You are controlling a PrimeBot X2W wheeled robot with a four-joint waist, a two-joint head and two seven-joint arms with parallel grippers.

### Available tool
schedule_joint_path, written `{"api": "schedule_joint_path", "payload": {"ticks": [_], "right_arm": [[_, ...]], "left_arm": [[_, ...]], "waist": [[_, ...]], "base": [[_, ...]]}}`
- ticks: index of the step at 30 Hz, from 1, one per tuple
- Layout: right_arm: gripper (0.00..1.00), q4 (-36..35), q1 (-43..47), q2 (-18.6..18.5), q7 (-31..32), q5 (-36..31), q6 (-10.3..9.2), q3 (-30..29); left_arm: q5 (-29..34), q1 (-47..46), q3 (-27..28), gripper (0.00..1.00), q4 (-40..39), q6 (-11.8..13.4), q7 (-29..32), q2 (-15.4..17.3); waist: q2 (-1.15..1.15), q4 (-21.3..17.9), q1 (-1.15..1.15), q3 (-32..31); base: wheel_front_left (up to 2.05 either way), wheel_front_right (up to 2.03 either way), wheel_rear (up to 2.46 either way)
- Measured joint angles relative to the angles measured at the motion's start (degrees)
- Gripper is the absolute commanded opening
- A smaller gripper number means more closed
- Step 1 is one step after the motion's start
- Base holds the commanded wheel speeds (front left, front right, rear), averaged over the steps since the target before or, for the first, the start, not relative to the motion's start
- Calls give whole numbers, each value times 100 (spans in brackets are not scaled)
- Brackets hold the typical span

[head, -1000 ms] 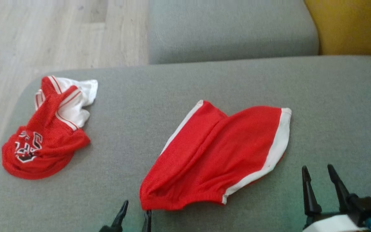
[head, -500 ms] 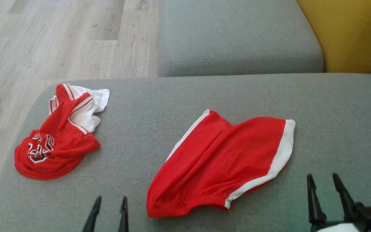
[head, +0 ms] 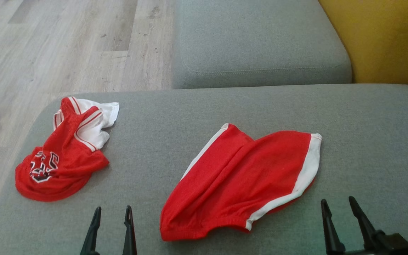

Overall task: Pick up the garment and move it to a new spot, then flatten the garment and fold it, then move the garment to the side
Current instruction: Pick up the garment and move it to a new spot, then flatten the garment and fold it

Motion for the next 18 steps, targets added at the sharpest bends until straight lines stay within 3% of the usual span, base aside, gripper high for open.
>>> {"api": "schedule_joint_path", "payload": {"ticks": [18], "right_arm": [[100, -15, 0, -1, 0, -1, 0, 131]], "left_arm": [[48, 0, 19, 100, 192, -13, 1, -30]], "waist": [[0, -7, 0, -3]], "base": [[0, 0, 0]]}}
